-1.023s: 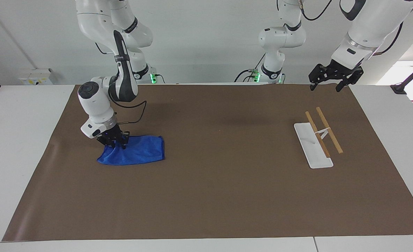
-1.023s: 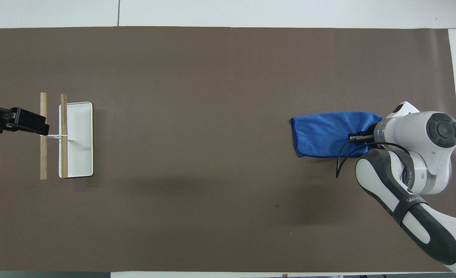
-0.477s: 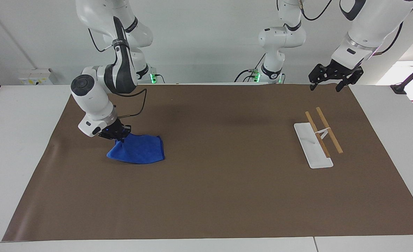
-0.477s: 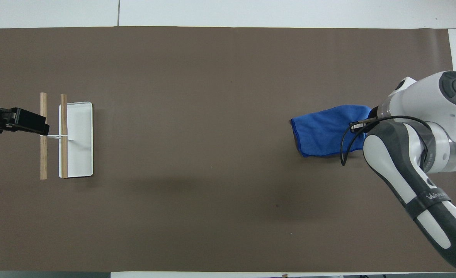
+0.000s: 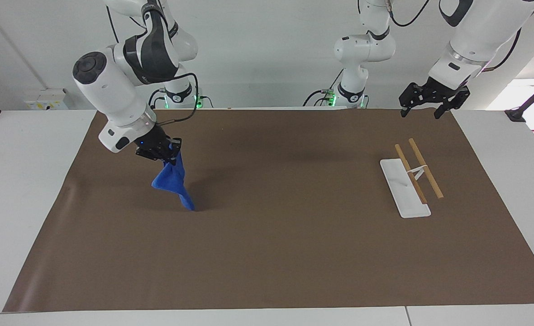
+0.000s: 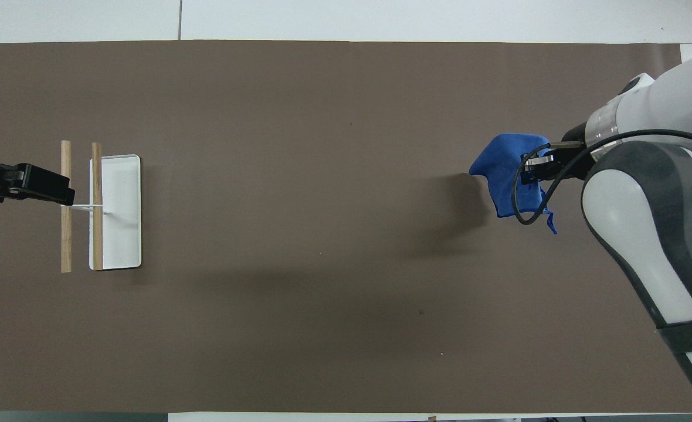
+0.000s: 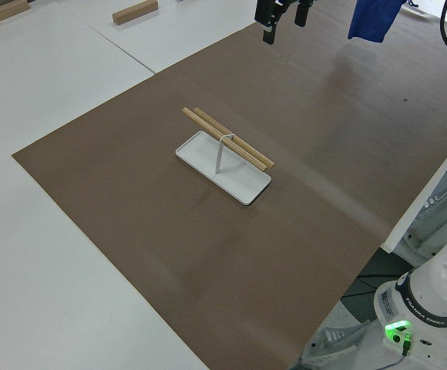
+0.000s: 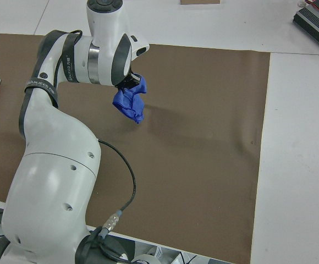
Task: Right arm passes towel to left arm to hang
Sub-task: 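Lift the blue towel with the right gripper toward the rack, then hold the towel out while the left gripper reaches to grasp it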
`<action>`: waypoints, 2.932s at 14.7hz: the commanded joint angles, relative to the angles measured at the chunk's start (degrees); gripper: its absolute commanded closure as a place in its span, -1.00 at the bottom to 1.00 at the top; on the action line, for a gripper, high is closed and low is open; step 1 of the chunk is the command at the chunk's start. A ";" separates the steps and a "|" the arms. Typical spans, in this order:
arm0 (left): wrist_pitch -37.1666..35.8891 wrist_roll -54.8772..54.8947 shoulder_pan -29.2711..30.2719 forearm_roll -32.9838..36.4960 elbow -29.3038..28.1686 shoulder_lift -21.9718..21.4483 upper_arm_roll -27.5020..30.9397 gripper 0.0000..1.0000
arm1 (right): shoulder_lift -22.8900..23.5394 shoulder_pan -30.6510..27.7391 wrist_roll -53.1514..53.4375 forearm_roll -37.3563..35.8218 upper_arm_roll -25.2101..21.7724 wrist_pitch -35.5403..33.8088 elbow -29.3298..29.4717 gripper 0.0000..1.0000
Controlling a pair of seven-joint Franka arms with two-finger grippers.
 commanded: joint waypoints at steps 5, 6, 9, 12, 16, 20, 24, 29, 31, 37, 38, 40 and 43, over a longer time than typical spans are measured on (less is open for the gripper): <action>0.74 -0.56 0.14 0.92 -0.91 -0.91 -0.02 -1.00 | 3.85 3.09 23.36 21.04 4.46 7.16 6.89 1.00; 0.74 -0.56 0.14 0.92 -0.92 -0.91 -0.11 -1.00 | 3.94 4.32 26.42 22.37 4.46 9.18 6.89 1.00; 0.74 -0.56 0.14 0.92 -0.92 -0.91 -0.02 -1.00 | 4.20 8.28 36.88 29.74 4.46 16.47 6.81 1.00; -0.40 -0.74 0.05 0.92 -0.92 -1.00 -0.11 -1.00 | 4.64 9.69 42.79 40.19 4.46 21.76 6.81 1.00; 3.09 -1.43 -0.65 0.92 -9.07 -4.95 -0.37 -1.00 | 4.73 14.34 51.92 49.08 4.46 29.66 6.37 1.00; 7.14 -18.79 -0.74 -5.73 -10.40 -4.69 -0.64 -1.00 | 5.52 20.84 60.80 55.59 4.55 43.36 6.45 1.00; 14.78 -45.24 -0.74 -18.56 -14.62 -4.34 -0.64 -1.00 | 6.48 26.30 69.33 58.07 4.46 53.57 6.45 1.00; 27.00 -80.46 -3.99 -24.12 -18.23 -3.99 -0.81 -1.00 | 6.49 28.06 70.75 58.07 4.46 54.90 6.45 1.00; 27.29 -89.47 -5.65 -24.31 -18.49 -3.90 -0.90 -1.00 | 6.58 28.15 70.58 57.98 4.46 55.61 6.45 1.00; 28.85 -97.33 -7.24 -28.17 -23.06 -4.43 -1.08 -1.00 | 6.58 28.59 70.05 57.63 4.46 55.70 6.28 1.00; 31.13 -97.33 -7.33 -29.57 -23.67 -4.43 -1.08 -1.00 | 6.58 28.59 70.05 57.45 4.46 55.70 6.28 1.00; 35.26 -97.33 -7.33 -32.56 -24.56 -4.17 -1.08 -1.00 | 6.58 28.59 69.96 57.36 4.46 55.70 6.28 1.00; 37.21 -97.07 -7.24 -33.97 -24.56 -3.90 -1.08 -1.00 | 6.58 28.77 68.91 57.36 4.46 55.70 6.02 1.00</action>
